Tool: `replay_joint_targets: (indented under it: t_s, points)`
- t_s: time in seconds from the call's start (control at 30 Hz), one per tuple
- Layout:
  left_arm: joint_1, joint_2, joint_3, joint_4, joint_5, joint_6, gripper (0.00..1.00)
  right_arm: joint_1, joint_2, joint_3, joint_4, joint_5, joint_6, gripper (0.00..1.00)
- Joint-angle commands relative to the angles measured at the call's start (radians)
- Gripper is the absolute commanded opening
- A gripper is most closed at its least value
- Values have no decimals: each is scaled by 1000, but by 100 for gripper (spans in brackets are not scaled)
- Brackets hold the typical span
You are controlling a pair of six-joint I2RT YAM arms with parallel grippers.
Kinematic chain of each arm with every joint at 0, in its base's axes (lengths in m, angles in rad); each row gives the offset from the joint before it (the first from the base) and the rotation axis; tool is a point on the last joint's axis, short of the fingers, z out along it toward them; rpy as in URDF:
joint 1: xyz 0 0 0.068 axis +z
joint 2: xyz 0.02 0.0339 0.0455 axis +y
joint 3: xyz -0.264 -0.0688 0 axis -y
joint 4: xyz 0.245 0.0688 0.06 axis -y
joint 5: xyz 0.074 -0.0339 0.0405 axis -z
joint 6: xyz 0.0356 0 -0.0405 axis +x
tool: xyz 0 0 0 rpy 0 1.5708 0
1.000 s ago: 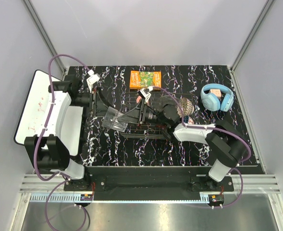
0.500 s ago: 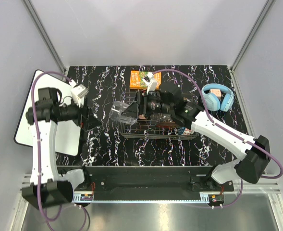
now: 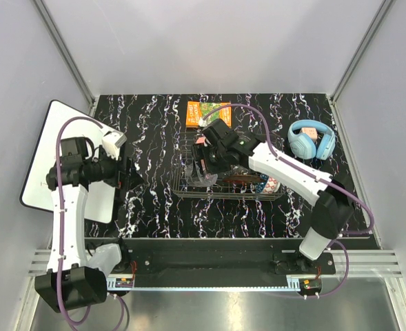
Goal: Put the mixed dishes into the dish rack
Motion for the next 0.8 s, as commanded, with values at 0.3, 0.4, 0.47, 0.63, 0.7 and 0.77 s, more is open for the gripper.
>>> replay_joint_targets:
  t_s: [0.3,0.4,0.47,0.63,0.7,0.77]
  points:
    - [1,-90,-77,78,-58,-8,99,2,134,116,-50,94,-68,0]
    - [1,-90,-84,78,-52,-10,99,2,167,129,-53,94,-79,0]
    - [1,-90,-87,81,-52,-11,99,2,182,132,-52,119,-84,0]
    - [1,-96,-97,84,-50,-13,99,3,211,126,-44,128,-99,0]
    - [1,-96,-97,86,-55,-14,99,2,225,123,-42,128,-104,0]
    - [1,-102,-103,89,-55,-14,99,2,237,118,-36,120,-104,0]
